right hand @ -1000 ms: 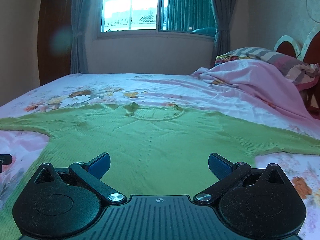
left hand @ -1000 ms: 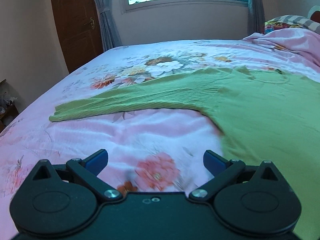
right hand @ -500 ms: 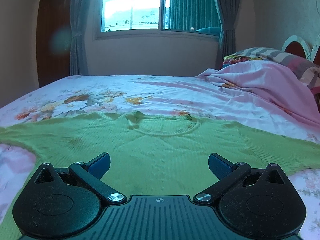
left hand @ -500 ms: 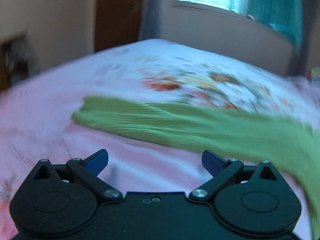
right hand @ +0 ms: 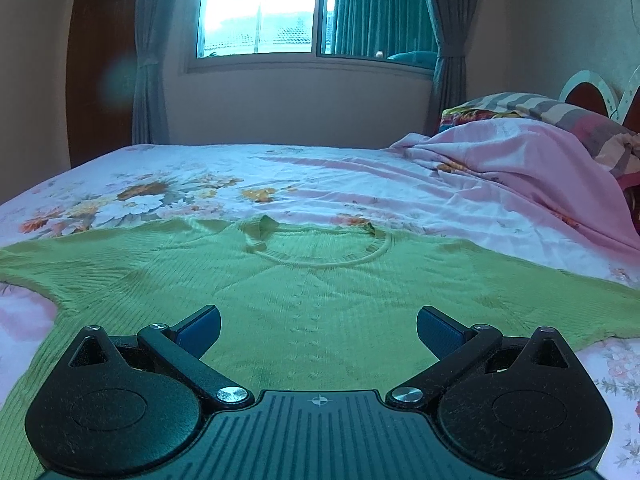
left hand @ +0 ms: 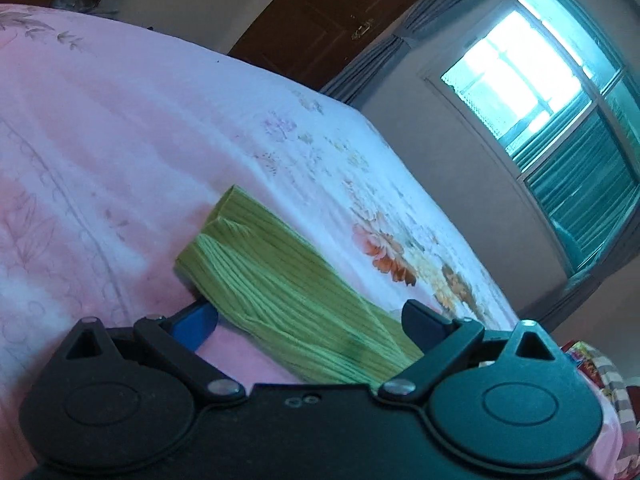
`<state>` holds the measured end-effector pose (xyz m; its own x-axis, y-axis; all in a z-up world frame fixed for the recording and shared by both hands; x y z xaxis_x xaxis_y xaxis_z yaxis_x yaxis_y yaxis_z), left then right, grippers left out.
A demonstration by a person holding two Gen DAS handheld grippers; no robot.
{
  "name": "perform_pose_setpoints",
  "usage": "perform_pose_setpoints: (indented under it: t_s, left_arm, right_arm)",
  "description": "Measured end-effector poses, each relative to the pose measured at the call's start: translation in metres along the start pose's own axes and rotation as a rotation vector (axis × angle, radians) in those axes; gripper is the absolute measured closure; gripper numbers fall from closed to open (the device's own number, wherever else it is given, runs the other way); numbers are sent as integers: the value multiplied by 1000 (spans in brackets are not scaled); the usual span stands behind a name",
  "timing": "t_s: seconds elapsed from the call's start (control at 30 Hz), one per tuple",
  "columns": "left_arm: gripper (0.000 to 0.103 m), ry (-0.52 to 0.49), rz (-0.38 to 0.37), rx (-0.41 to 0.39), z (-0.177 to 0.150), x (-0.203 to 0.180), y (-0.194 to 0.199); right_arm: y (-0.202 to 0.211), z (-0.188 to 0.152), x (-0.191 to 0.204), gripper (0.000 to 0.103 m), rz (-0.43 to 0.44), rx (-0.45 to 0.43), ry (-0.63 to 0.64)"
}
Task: Fold small clothes
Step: 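Move the left gripper to the sleeve cuff nearest it and grasp it, then carry the held sleeve across the sweater body and open the left gripper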
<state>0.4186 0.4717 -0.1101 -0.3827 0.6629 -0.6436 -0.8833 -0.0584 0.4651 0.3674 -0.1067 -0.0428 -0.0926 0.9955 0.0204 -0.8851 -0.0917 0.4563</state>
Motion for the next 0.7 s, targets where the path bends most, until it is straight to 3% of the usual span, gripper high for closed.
perform_pose_setpoints:
  t_s: [0.13,0.17,0.2,0.23,0.3,0.4,0.5,0.53,0.6,0.7]
  left_arm:
    - [10,-13,-8,-11,-2,2,4]
    - [16,-18,3,-10,-3,1,5]
    - [55,-23,14,-13,-2,1,6]
    - [101,-15,38,3,-1,2,3]
    - [96,-5,88,45,0,7,-2]
    - [87,48,44,21,-1,13,0]
    - [86,92,26,6,-1,20,1]
    - [87,103,11,5,-1,24,1]
    - [101,81,35,9,-1,26,2]
    - [101,14,8,-75,2,7,24]
  right_arm:
    - [7,3,-1,0,-1,-12,0]
    - [8,4,-1,0,0,-16,-2]
    - [10,4,-1,0,-1,-18,-1]
    - [11,5,-1,0,-3,-18,1]
    - [13,6,-1,0,-5,-21,3]
    - [16,7,-1,0,-4,-26,4]
    - [17,8,-2,0,-8,-29,5]
    - [17,7,-3,0,-9,-26,3]
    - [15,7,-8,0,-16,-17,-6]
    - [14,8,-22,0,-38,-13,-28]
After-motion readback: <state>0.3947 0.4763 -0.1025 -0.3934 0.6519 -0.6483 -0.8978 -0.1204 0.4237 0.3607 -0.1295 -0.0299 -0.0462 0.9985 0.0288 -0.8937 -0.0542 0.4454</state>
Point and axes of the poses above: each gripper's, at about its wrist camera, not at the fingertips, and y roughly against the way its jaws point, x to its left, z to its top, the point moved 2 cm from there along -y, roughly the way its jaws point
